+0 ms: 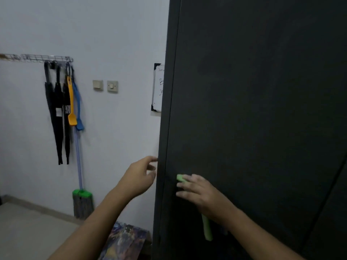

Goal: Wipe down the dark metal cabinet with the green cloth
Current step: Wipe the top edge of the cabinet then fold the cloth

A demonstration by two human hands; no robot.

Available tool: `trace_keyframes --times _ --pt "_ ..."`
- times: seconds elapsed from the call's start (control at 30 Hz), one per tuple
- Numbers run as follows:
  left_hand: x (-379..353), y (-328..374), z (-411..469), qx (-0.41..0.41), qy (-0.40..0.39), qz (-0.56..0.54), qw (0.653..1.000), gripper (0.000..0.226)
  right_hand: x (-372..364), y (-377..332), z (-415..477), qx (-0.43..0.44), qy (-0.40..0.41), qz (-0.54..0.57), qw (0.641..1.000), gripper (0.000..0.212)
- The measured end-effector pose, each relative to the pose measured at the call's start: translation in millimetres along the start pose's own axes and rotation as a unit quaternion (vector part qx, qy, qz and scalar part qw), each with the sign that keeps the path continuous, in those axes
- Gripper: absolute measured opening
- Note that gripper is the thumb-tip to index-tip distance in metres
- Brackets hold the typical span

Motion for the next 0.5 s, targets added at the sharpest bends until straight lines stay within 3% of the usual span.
trace_keyframes --times 0.07,0.13,0.23,0.33,0.4,0.5 --pt "-2.2 11.0 -19.8 0.009 0.008 0.027 1.0 0.034 43.3 8.5 -7.4 -0.103 0.159 0.138 0.972 0.047" --pt "-10.8 38.5 -34.9 -0.014 -0.02 -0.014 1.0 0.032 73.4 15.4 -19.3 -0.201 0.266 0.258 0.907 0.063" --pt "-38.4 90.2 -48.6 -0.075 -0.131 -0.109 0.983 0.046 100.1 9.0 -28.3 -0.252 0.354 0.379 0.817 0.066" --pt "-58.0 132.9 -55.5 -0.139 -0.204 -0.197 0.949 0.047 118.6 0.9 -29.0 -0.258 0.393 0.476 0.743 0.058" --pt "-62.9 153.8 -58.4 -0.163 -0.216 -0.241 0.932 0.043 128.4 -1.3 -30.3 -0.272 0.382 0.468 0.749 0.055" --pt "-62.5 172.8 -54.3 -0.182 -0.156 -0.269 0.933 0.026 132.8 2.5 -42.9 -0.321 0.322 0.385 0.803 0.054"
Point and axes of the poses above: each hand's wrist, its own z-axis towards the middle knuckle, its own x-axis out of the back of the hand, y = z × x, the point moved 9 cm from there along z, towards the middle knuckle, and after that the axes turned 13 degrees about z, right-handed, at the moved point
